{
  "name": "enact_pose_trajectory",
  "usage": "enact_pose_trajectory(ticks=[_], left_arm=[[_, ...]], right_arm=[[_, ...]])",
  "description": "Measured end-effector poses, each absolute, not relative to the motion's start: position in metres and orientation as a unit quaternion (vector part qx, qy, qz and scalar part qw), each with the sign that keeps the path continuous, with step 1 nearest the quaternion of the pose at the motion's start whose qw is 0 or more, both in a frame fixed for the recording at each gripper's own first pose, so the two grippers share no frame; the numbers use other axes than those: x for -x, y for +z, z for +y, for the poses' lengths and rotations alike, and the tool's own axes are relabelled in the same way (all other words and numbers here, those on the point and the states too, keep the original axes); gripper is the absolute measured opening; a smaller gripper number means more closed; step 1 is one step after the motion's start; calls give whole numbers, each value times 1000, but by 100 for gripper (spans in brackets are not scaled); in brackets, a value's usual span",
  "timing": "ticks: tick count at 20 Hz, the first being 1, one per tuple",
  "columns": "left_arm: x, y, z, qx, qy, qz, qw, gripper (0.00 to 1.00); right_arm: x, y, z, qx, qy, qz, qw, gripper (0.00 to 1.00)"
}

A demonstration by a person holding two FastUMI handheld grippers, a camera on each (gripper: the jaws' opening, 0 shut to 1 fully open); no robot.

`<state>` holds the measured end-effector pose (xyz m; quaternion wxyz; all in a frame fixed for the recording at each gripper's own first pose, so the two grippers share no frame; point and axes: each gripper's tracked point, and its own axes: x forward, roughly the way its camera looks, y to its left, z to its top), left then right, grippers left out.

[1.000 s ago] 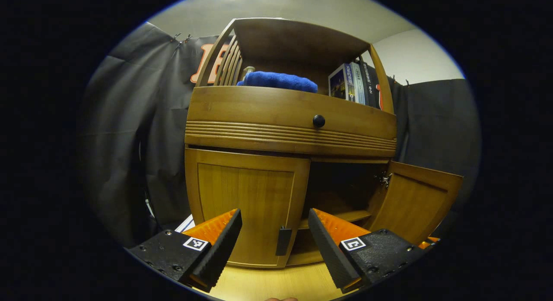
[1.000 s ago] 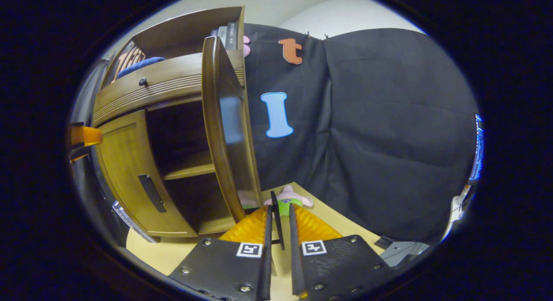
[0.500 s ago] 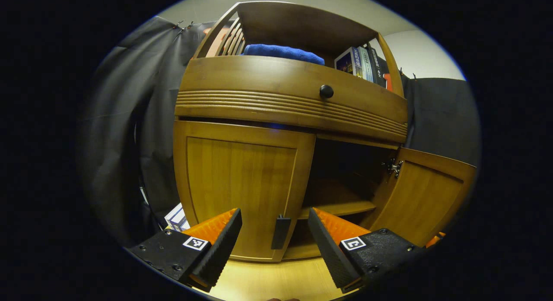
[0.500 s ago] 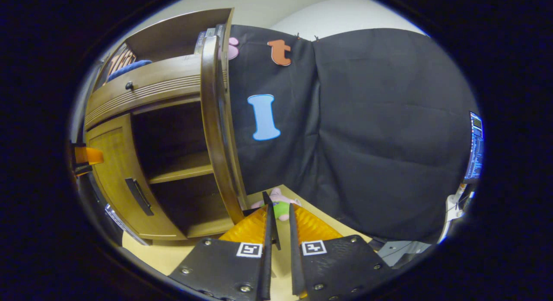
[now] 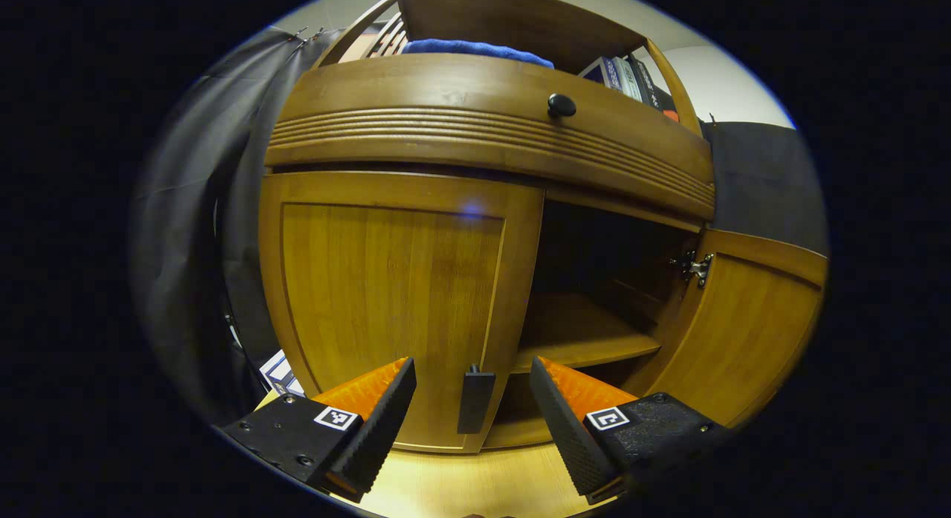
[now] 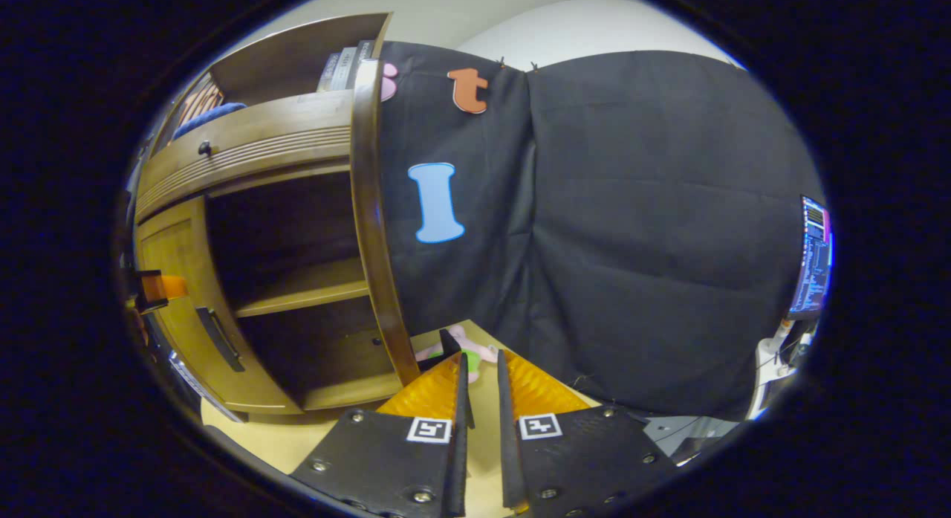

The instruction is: Open the right door of the double-door shoe cabinet with the right hand, and open the left door with the left hand.

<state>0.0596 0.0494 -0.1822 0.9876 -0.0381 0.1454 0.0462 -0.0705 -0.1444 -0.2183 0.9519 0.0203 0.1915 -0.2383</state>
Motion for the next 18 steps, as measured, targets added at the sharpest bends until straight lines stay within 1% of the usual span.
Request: enact_pose_trajectory(ticks=[1,2,5,6,7,8,10,11,12,13,15,17,18], left_arm=[[-64,-191,51,35,48,151,987,92],[-70,-196,52,33,50,153,986,96],[-84,-214,55,31,52,164,985,93],[-88,-221,56,32,54,170,983,89],[-91,-227,56,33,57,177,982,89],[-95,-232,57,35,58,181,981,86],[-101,-239,61,33,61,181,981,83],[-103,-241,61,30,62,180,981,69],[-104,-243,60,28,62,179,981,70],[-104,-246,59,25,61,180,981,63],[-107,-248,53,26,53,179,982,60],[-109,-249,50,26,59,177,982,43],[-107,-248,51,20,65,178,982,38]], right_arm=[[71,-215,-152,-25,-247,184,951,19],[72,-211,-160,-30,-257,179,949,19],[71,-211,-164,-51,-262,173,948,19],[70,-212,-163,-52,-263,174,948,19],[69,-213,-164,-48,-265,174,947,19],[70,-214,-164,-42,-266,176,947,19],[67,-213,-162,-31,-265,179,947,19],[68,-212,-164,-28,-266,178,947,19],[68,-211,-165,-28,-266,177,947,19],[68,-209,-165,-29,-267,175,947,19],[71,-204,-170,-26,-273,170,946,19],[77,-199,-176,-23,-280,166,945,19],[80,-195,-178,-24,-283,163,945,19]])
